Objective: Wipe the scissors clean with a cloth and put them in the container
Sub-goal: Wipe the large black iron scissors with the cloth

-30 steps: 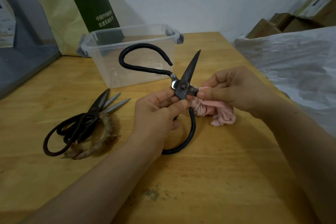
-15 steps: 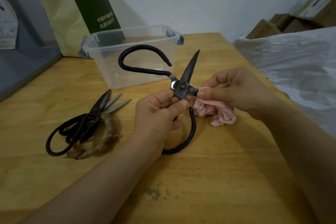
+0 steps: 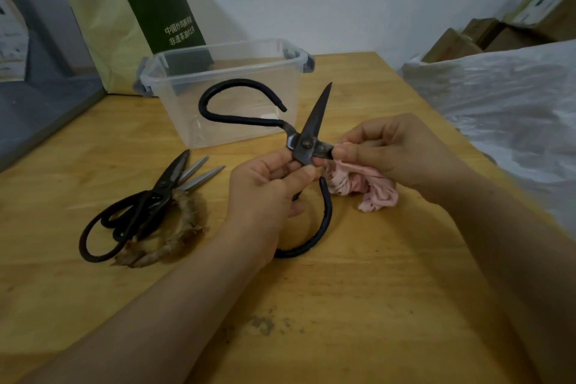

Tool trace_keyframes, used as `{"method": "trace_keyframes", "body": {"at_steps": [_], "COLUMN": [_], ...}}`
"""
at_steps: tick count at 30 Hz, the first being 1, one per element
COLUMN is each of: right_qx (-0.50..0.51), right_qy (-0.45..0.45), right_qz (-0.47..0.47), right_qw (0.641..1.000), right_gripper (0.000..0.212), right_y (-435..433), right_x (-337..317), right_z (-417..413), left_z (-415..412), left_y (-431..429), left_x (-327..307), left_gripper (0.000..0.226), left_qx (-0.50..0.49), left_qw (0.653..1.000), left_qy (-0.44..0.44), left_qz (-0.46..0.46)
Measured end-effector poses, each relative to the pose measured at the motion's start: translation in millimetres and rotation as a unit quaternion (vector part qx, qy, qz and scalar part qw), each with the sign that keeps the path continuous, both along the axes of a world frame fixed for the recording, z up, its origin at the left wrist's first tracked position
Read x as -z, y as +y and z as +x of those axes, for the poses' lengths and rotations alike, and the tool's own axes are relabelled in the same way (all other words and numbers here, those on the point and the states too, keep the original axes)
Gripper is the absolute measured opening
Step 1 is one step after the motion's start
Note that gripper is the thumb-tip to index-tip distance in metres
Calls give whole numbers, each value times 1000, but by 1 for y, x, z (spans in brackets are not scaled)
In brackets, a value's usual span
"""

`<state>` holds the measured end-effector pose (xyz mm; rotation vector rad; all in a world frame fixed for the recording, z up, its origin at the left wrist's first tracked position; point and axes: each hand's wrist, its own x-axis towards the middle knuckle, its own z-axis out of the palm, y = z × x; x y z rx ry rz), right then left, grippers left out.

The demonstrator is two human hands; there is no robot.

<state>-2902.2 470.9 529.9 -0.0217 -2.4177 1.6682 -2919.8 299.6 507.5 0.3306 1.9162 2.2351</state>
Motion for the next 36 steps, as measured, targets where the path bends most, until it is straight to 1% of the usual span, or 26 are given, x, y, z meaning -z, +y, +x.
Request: {"method": "trace_keyframes", "body": {"at_steps": [3,5,8,10,12,14,18,21,24,27,29,32,36], "right_qx": [-21,-26,13,35,34,20,3,-7,28,61,45,14,5], "right_qy": [-9,3,27,27,25,27,-7,-24,21,65,50,-3,-37], "right_qz": [-15,-11,-30,-56,-80,-64,-3,5,-40,-81,-66,-13,4], "right_qw": [1000,1000,999,997,996,997,1000,1000,999,993,996,1000,999], "right_gripper": [35,34,22,15,11,9,21,15,9,9,8,12,13], "right_y": [2,1,-7,-16,-22,-21,-1,5,-9,-25,-24,-10,5], "right_x": [-3,-3,0,2,2,1,-4,-5,-1,-1,-1,-2,-3], "right_z": [2,4,-2,-7,-9,-8,-1,2,-4,-11,-10,-5,0], "left_z": [0,0,-3,-5,-6,-6,-6,-6,-9,-10,-11,-8,-7], "left_y": [-2,-2,-2,-2,-3,-3,-1,0,-2,-5,-7,-7,-5], "left_x": [-1,-1,1,1,1,1,0,0,0,0,1,1,0], "left_gripper": [21,22,26,28,28,27,26,26,26,28,27,24,25], "left_qx": [11,13,22,30,37,36,44,56,56,37,33,36,38], "left_qw": [1000,1000,999,999,998,998,998,997,997,997,997,998,998], "left_qy": [15,24,23,14,8,5,6,9,12,9,13,8,2], "left_qz": [10,16,30,42,52,56,51,50,60,73,66,50,53]}}
